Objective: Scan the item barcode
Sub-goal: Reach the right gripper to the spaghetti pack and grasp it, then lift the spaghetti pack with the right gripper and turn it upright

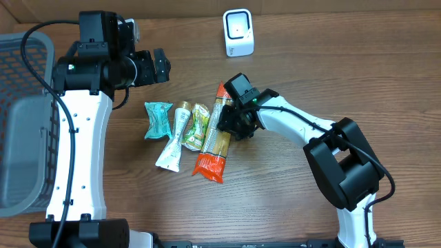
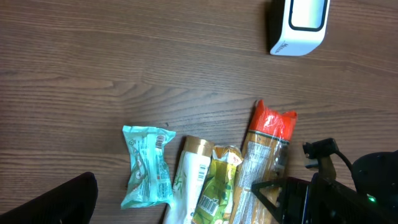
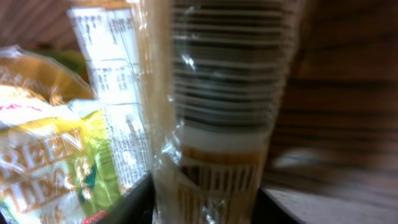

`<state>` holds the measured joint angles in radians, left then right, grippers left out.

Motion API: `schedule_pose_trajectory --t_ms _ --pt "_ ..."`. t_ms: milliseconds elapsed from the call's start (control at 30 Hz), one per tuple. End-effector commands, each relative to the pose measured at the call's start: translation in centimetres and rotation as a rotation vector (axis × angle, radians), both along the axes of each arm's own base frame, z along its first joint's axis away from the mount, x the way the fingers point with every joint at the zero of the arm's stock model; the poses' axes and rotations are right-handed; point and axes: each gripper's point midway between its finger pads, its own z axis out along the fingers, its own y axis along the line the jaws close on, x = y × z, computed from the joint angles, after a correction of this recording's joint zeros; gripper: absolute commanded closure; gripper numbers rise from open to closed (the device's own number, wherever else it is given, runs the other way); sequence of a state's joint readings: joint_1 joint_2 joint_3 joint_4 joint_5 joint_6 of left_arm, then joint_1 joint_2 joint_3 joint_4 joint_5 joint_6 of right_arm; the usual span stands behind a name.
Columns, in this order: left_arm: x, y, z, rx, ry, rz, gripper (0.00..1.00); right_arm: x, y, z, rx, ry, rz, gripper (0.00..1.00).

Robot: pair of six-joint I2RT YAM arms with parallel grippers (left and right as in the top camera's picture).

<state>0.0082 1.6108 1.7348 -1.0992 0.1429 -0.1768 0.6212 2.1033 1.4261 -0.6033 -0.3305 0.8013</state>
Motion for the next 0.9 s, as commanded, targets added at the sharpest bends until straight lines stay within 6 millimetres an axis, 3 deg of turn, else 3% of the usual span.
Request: schedule_pose_trajectory --t_ms 0,100,233,400,500,700,767,867 --pt "0.1 -0.3 0.5 0.004 -0.019 -0.028 0.00 -0.8 0.1 -1.6 -0.012 0.050 0.000 0.79" --pt "0.1 -0.3 0.5 0.004 -0.019 -0.028 0.00 -1.0 0.0 -1.3 0.010 0.080 0.002 0.96" --pt "0.1 -0.3 0.5 0.004 -0.019 -0.028 0.00 -0.4 -1.2 0.0 0.004 0.091 0.013 0.96" --pt "0.1 -0.3 0.5 0.004 -0.019 -0.028 0.00 1.0 -3.0 4.0 -0.031 -0.046 0.200 0.96" --pt "0.1 -0.3 0.5 0.004 -0.019 -0.028 0.00 1.3 -5.9 5.9 -0.190 -0.110 0.286 0.96" --pt "0.1 -0.3 0.5 0.004 -0.019 -0.028 0.01 1.7 -13.2 7.3 -0.683 -0.182 0.293 0.96" --pt "0.1 -0.3 0.5 0.004 -0.019 -0.028 0.01 1.8 -14.1 7.5 -0.797 -0.219 0.286 0.96" --pt "0.1 -0.3 0.5 0.004 -0.019 -0.028 0.00 1.5 -13.3 7.9 -0.871 -0.276 0.320 0.96"
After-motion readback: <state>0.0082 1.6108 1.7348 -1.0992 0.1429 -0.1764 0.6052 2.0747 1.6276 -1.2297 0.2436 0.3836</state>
